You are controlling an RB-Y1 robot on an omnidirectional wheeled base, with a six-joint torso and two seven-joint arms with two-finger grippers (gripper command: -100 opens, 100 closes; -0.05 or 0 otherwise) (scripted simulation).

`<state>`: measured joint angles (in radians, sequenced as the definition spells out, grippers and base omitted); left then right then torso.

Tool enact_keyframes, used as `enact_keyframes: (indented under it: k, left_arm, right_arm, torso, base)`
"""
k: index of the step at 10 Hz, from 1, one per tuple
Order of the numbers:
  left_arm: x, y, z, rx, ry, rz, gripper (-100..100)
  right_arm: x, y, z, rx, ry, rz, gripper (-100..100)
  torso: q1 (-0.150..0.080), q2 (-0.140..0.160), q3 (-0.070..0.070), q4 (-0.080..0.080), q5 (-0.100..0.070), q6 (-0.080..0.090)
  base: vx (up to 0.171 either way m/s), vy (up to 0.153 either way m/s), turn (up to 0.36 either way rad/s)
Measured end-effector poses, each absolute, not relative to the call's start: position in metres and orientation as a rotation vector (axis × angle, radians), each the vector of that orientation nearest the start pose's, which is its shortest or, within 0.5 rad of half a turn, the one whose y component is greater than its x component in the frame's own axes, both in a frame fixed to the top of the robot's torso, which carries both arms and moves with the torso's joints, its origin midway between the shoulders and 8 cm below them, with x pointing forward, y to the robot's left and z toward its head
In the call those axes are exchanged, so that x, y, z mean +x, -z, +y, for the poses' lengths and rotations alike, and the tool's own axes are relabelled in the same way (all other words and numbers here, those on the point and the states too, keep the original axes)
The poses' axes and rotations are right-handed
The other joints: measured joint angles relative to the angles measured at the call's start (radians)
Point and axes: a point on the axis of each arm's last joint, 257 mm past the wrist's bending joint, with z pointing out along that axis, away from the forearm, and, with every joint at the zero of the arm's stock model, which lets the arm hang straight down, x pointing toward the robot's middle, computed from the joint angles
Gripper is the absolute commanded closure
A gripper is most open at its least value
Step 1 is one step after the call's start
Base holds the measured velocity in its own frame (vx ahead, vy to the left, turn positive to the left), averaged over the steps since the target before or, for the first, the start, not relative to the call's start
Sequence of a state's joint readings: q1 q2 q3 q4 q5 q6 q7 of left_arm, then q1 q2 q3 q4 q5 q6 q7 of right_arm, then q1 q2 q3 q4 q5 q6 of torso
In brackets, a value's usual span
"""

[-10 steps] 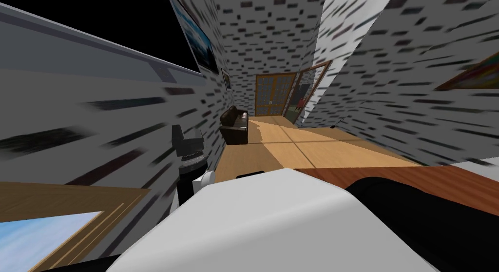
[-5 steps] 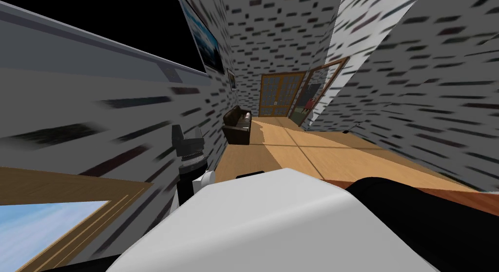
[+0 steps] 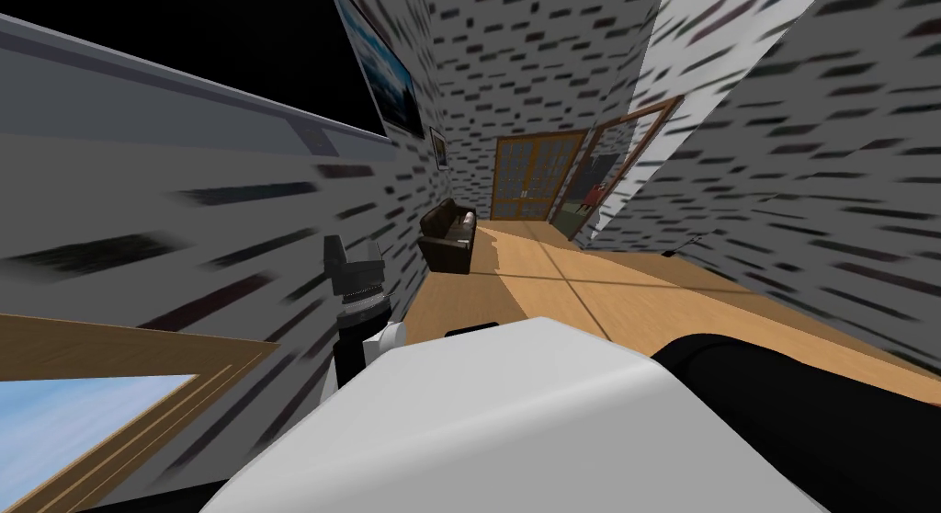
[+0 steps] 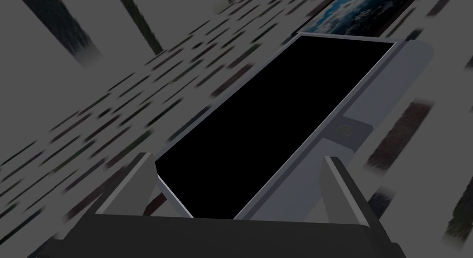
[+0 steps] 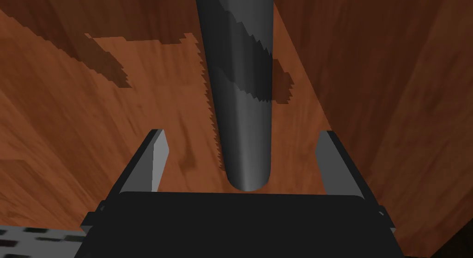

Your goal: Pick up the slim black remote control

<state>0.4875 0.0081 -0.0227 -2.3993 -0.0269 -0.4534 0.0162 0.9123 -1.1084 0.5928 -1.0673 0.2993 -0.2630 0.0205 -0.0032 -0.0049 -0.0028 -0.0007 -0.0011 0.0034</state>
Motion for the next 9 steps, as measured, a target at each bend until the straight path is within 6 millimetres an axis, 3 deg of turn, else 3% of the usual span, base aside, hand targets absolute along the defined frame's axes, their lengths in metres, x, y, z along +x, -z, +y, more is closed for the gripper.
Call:
enact_keyframes:
  k: [4, 5, 9]
  left_arm:
    - [0.328, -0.072, 0.262, -0.576, 1.346, 0.570, 0]
    - [0.328, -0.072, 0.262, -0.577, 1.346, 0.570, 0]
    - [0.328, -0.072, 0.262, -0.577, 1.346, 0.570, 0]
  right_arm:
    - [-0.199, 0.510, -0.547, 0.552, 0.128, 3.075, -100]
    - [-0.199, 0.511, -0.547, 0.550, 0.129, 3.076, 100]
    - [-0.199, 0.511, -0.546, 0.548, 0.125, 3.076, 100]
  torso:
    - [0.001, 0.002, 0.001, 0.001, 0.000, 0.000]
    - [0.002, 0.001, 0.001, 0.000, 0.001, 0.000]
    - [0.000, 0.002, 0.001, 0.001, 0.000, 0.001]
  base:
    - [-0.017, -0.030, 0.030]
    - [0.000, 0.000, 0.000]
    - [0.000, 0.000, 0.000]
